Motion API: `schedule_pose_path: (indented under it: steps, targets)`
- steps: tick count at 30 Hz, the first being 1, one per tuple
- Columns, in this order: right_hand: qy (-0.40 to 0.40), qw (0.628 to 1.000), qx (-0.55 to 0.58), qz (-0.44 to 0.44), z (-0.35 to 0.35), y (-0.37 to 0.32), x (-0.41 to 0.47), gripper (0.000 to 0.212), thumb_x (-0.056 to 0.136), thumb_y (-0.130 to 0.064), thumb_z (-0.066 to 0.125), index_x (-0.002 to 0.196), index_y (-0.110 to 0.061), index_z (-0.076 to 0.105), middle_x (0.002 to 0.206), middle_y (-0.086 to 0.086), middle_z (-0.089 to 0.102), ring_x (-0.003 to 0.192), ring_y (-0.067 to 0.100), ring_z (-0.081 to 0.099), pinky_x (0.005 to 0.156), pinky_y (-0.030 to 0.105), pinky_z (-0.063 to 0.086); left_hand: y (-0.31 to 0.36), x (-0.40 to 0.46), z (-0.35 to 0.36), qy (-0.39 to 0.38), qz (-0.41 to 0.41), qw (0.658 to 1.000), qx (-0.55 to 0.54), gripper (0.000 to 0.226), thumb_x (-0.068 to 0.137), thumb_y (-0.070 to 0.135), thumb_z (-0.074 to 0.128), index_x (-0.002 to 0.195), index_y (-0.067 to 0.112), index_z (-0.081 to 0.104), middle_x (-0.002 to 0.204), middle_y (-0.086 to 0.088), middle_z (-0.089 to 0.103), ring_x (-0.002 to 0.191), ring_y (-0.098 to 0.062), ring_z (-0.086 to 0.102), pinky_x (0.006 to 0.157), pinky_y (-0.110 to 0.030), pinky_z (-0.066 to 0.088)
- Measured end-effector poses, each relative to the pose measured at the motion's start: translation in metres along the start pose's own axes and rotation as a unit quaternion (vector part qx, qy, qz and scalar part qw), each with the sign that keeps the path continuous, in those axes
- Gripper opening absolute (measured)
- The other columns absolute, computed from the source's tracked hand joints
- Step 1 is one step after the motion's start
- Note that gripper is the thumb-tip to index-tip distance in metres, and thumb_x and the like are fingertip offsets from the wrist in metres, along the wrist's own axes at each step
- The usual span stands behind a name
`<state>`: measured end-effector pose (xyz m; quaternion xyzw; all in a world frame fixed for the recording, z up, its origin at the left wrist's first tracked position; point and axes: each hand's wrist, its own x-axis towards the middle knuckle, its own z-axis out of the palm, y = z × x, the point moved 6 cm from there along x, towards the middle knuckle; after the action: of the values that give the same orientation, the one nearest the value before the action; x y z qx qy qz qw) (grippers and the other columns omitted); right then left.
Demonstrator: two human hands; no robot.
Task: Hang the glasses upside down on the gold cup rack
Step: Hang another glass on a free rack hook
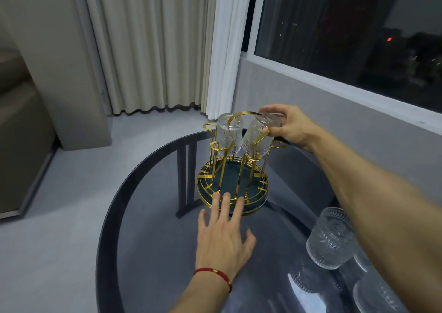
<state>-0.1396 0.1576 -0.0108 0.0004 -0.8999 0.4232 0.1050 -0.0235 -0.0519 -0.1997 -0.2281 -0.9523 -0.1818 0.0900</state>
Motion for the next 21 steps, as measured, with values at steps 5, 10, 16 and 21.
schedule_pose_path:
  steps: [5, 10, 16, 21]
  targets:
    - [-0.035, 0.999, 0.02, 0.025, 0.014, 0.008, 0.003, 0.066, 0.075, -0.005, 0.09, 0.135, -0.019, 0.067, 0.137, 0.001, 0.069, 0.138, 0.026, 0.057, 0.109, 0.051, 0.053, -0.001, 0.0, 0.0, 0.0, -0.002, 1.0, -0.003, 0.074, 0.092, 0.058, 0.033, 0.161, 0.035, 0.016, 0.172, -0.004, 0.018, 0.159, -0.026, 0.0, 0.125, -0.057, 0.016]
    - [-0.081, 0.992, 0.026, 0.089, 0.014, 0.015, 0.003, 0.079, 0.08, -0.01, 0.088, 0.149, -0.023, 0.052, 0.143, 0.002, 0.054, 0.121, 0.022, 0.055, 0.078, 0.03, 0.055, -0.002, 0.0, 0.001, -0.004, -0.005, 1.0, 0.003, 0.074, 0.093, 0.06, 0.031, 0.161, 0.036, 0.012, 0.173, -0.002, 0.013, 0.159, -0.025, -0.004, 0.126, -0.056, 0.012]
    - [-0.078, 0.969, 0.196, 0.133, 0.019, 0.03, -0.007, 0.062, 0.094, 0.003, 0.055, 0.151, -0.02, 0.051, 0.149, 0.007, 0.058, 0.123, 0.023, 0.061, 0.094, 0.035, 0.054, 0.0, 0.0, -0.002, -0.003, -0.005, 1.0, 0.003, 0.074, 0.093, 0.059, 0.034, 0.161, 0.035, 0.015, 0.172, -0.003, 0.015, 0.159, -0.026, -0.002, 0.125, -0.056, 0.013]
    - [-0.027, 0.99, 0.076, 0.118, 0.025, 0.024, -0.01, 0.069, 0.098, -0.007, 0.052, 0.162, -0.025, 0.036, 0.164, 0.006, 0.042, 0.136, 0.026, 0.052, 0.112, 0.045, 0.048, 0.0, -0.001, -0.004, -0.006, -0.005, 1.0, 0.005, 0.073, 0.094, 0.057, 0.035, 0.16, 0.034, 0.015, 0.172, -0.003, 0.015, 0.159, -0.026, -0.003, 0.126, -0.054, 0.014]
